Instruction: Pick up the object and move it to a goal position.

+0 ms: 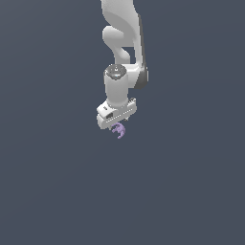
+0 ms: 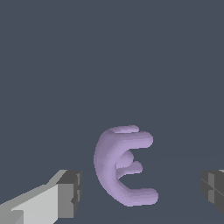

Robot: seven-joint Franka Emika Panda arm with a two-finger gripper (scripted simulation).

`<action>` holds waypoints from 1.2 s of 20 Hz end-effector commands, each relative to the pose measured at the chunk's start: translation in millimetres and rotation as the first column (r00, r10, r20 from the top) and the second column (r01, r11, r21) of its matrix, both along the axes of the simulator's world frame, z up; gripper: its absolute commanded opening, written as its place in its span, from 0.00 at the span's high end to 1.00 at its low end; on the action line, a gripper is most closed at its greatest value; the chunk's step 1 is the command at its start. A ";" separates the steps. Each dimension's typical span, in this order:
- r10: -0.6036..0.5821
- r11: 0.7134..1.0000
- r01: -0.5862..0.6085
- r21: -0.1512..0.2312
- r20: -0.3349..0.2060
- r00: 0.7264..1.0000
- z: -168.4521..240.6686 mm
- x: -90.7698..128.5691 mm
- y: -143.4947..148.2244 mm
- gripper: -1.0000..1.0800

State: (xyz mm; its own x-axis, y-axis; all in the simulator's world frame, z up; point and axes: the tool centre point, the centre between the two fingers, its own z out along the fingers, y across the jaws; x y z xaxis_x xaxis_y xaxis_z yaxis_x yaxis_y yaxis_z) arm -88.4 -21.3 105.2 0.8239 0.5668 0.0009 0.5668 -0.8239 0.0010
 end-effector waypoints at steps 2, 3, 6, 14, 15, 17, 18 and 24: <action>0.051 0.999 -0.051 0.000 -0.001 0.999 -5.5 -7.6 1.4 0.04; 0.061 0.998 -0.061 0.000 -0.001 0.998 -6.7 -9.1 1.7 0.04; 0.081 0.997 -0.081 0.000 -0.001 0.997 -8.9 -12.3 2.4 0.04; 0.084 0.996 -0.084 0.000 -0.002 0.996 -14.1 -13.1 2.6 0.04; 0.084 0.996 -0.084 0.000 -0.002 0.996 -16.8 -13.2 2.5 0.04; 0.085 0.996 -0.085 0.000 -0.002 0.996 -23.8 -13.6 2.6 0.04; 0.085 0.996 -0.085 0.000 -0.002 0.996 -28.2 -13.8 2.4 0.04; 0.088 0.996 -0.088 0.000 -0.001 0.996 -53.4 -14.3 2.8 0.04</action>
State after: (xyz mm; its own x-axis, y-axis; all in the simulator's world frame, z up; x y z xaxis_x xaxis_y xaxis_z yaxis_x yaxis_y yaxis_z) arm -102.9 -18.6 57.1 0.7715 0.6363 -0.0005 0.6362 -0.7715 -0.0009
